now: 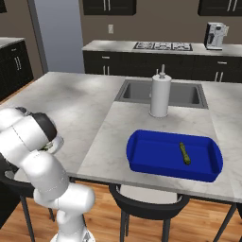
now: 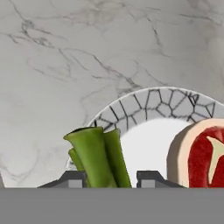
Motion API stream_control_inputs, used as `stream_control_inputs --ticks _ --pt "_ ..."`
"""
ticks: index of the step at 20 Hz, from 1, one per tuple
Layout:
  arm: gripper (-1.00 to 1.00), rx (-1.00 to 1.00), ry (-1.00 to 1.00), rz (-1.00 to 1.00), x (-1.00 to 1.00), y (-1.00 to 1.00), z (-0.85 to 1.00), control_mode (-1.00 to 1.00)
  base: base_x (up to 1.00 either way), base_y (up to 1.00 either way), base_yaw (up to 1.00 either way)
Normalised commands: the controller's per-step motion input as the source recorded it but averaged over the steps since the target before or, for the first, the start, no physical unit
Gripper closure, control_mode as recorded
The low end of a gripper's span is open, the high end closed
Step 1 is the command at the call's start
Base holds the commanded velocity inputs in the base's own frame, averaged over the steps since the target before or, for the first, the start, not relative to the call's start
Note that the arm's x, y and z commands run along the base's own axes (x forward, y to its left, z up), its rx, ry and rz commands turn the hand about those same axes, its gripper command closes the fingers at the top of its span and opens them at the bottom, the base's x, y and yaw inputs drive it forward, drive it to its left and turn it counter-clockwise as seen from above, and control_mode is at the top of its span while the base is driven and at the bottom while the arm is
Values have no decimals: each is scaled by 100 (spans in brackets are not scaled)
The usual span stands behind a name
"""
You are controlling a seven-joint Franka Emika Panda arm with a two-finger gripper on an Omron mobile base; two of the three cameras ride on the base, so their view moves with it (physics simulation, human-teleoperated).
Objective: Create a steak meal by picking up the steak and asparagus from the tray and placing them on the plate. Leave the squash on the tray.
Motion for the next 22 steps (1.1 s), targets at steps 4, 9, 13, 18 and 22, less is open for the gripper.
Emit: stream_control_inputs --ticks 4,9,13,18,22 --pt "100 0 0 0 23 8 -29 -100 0 0 0" --pt "100 0 0 0 27 2 -19 -100 0 0 0" --pt "100 0 0 0 33 6 -10 -100 0 0 0" --pt "-100 0 0 0 16 9 -1 -100 0 0 0" --pt "-100 0 -2 0 -7 0 16 -100 0 0 0"
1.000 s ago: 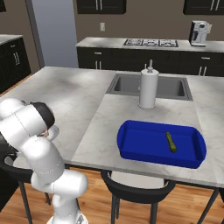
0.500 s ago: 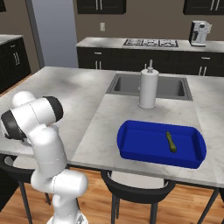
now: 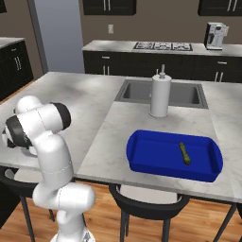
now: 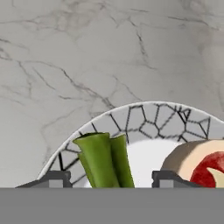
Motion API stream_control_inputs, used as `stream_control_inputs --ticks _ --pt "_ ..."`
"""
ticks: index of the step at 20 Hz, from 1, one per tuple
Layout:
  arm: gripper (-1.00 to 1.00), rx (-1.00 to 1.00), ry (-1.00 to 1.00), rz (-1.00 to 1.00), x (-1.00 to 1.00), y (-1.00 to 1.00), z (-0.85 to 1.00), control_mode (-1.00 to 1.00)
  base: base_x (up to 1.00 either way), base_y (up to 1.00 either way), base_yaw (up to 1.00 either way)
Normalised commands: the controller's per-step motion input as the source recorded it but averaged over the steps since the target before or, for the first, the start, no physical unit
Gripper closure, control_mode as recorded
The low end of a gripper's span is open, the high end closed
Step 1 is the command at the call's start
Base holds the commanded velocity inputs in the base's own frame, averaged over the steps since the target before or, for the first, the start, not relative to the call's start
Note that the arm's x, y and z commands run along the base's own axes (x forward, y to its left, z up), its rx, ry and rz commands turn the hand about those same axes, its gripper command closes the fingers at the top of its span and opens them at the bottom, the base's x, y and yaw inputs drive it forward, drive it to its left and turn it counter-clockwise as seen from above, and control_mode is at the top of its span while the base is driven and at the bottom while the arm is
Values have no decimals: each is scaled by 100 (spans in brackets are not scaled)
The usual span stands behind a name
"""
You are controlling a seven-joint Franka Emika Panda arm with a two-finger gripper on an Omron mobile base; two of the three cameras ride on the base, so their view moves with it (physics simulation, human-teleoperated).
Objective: Create a steak meal by picking up the steak and asparagus from the tray and placing them on the plate. Leave the squash on the tray.
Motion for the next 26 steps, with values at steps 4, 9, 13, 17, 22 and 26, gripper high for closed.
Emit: stream_control_inputs --ticks 4,9,13,17,22,26 --pt "-100 0 -6 0 -22 0 46 -100 0 0 0" --pt "-100 0 -10 0 -48 -2 72 -100 0 0 0" --pt "-100 0 -11 0 -72 -24 82 -100 0 0 0" --pt "-100 6 -12 -3 -78 -76 70 -100 0 0 0" --pt "-100 10 -15 -4 -49 -88 86 -100 0 0 0" --pt "-100 14 -16 0 -26 -78 100 -100 0 0 0"
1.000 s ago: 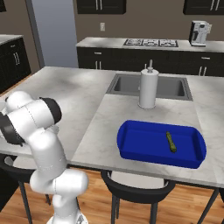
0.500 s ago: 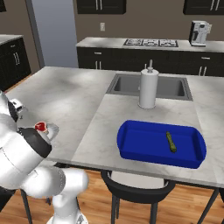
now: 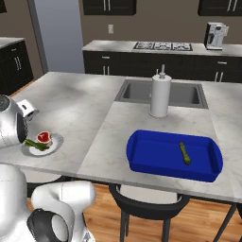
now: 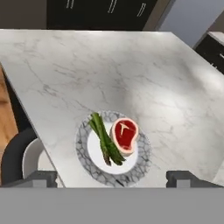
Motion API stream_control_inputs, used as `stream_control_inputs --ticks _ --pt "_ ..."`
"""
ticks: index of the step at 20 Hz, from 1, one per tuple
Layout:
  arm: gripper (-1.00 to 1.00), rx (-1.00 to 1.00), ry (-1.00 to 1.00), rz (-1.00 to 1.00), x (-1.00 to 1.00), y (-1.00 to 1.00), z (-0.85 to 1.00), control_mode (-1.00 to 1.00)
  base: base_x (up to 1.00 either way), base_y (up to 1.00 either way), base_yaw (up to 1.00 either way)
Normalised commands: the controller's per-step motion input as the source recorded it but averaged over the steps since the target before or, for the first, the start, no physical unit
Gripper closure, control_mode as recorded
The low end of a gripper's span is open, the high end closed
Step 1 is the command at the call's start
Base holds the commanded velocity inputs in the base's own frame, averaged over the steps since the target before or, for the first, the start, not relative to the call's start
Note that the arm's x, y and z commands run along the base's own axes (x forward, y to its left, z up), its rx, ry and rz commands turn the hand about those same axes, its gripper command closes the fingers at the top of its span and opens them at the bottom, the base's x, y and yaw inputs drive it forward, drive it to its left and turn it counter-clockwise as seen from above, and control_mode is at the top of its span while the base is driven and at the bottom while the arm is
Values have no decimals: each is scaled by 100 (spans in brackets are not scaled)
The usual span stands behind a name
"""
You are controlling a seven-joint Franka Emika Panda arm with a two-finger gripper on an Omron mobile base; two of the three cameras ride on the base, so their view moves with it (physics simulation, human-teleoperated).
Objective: Create a steak meal by picking up the steak and asparagus from the tray and placing them on the plate. Leave the squash on the tray.
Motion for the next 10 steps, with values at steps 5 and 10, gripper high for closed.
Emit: stream_control_inputs --ticks 5,10 --pt "-100 6 -5 0 -15 -76 89 -100 0 0 0" --pt "-100 1 0 1 -26 -85 31 -100 0 0 0"
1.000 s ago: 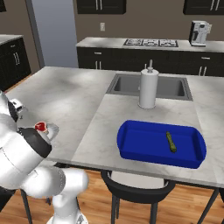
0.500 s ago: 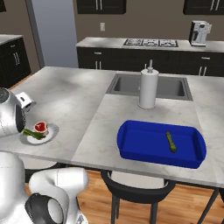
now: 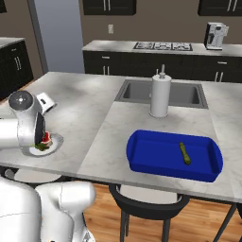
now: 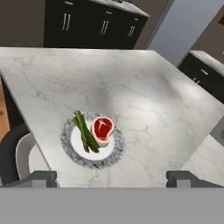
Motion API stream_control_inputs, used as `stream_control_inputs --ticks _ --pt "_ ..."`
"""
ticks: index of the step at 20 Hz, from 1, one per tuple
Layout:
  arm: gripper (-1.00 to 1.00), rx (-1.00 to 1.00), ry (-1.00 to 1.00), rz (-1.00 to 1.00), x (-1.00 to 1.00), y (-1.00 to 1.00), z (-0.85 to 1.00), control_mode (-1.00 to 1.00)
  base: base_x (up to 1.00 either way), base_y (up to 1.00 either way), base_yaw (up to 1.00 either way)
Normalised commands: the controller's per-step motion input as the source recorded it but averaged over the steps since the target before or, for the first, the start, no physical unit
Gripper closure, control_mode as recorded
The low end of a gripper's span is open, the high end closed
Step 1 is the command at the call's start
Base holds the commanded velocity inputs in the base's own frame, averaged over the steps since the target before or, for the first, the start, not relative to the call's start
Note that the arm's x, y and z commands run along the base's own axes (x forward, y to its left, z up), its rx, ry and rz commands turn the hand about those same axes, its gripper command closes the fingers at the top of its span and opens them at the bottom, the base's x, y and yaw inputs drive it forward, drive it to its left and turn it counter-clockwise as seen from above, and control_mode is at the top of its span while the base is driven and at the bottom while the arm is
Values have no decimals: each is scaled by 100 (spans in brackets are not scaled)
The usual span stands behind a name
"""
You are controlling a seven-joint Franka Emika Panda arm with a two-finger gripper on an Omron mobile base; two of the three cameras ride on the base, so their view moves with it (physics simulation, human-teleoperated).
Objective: Create a steak meal by picking up the steak and asparagus from the tray and placing them on the plate. Leave the squash on the tray.
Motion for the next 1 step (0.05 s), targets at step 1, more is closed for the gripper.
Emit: stream_control_inputs --ticks 1 --pt "-100 0 0 3 -30 -91 0 -100 0 0 0"
